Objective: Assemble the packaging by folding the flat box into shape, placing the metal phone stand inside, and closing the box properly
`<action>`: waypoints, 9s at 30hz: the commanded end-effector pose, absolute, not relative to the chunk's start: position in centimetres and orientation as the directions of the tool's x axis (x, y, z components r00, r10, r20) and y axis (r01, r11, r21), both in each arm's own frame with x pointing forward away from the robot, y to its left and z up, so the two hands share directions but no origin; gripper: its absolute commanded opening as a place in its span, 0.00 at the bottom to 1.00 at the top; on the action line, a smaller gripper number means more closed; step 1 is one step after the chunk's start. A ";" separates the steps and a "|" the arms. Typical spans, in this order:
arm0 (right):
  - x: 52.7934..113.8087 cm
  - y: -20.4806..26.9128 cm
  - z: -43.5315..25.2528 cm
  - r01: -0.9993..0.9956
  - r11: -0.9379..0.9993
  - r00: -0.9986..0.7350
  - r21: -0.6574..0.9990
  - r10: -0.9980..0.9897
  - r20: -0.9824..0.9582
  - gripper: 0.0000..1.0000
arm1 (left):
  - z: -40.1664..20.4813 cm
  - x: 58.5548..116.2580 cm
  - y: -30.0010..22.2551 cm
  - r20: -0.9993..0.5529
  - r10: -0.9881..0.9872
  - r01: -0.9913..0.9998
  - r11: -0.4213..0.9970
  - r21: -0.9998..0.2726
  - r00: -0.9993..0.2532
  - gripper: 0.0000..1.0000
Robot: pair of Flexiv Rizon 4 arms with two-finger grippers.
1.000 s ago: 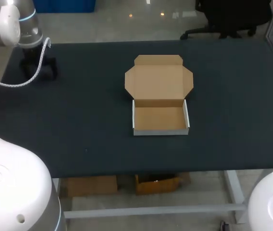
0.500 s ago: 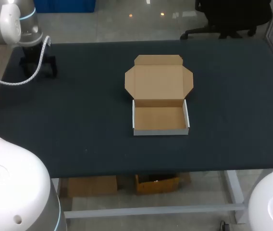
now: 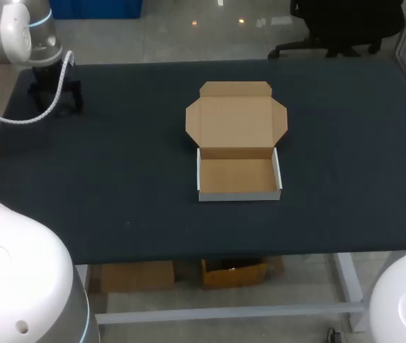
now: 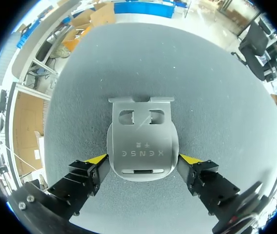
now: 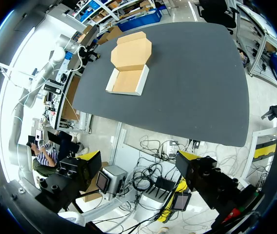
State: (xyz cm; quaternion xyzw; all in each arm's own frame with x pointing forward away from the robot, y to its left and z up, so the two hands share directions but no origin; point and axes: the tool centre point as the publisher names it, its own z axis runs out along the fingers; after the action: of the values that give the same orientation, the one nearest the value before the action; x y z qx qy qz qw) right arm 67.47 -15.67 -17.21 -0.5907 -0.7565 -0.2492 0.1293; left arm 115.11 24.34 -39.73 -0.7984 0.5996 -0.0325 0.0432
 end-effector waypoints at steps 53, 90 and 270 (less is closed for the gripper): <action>67.4 -15.8 -17.1 0.958 0.179 -0.270 0.223 0.828 0.492 1.00 | -40.4 117.0 24.9 -0.021 -0.958 -0.954 -0.284 -0.093 0.287 0.70; 67.4 -15.8 -17.1 0.958 0.179 -0.270 0.223 0.828 0.492 1.00 | -38.0 114.1 24.6 -0.010 -0.962 -0.954 -0.269 -0.134 0.273 0.00; 73.5 -14.7 -20.9 0.365 0.664 -0.863 0.653 0.505 -0.031 1.00 | -30.3 93.9 2.0 -0.036 -0.977 -0.964 0.213 -0.160 -0.210 0.00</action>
State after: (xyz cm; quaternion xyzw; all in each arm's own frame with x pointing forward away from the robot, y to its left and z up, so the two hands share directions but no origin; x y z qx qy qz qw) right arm 73.58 -14.61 -20.95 -0.2412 -0.9064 -0.3305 -0.1048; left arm 94.63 2.26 -30.64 -0.6257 0.7765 -0.0488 0.0562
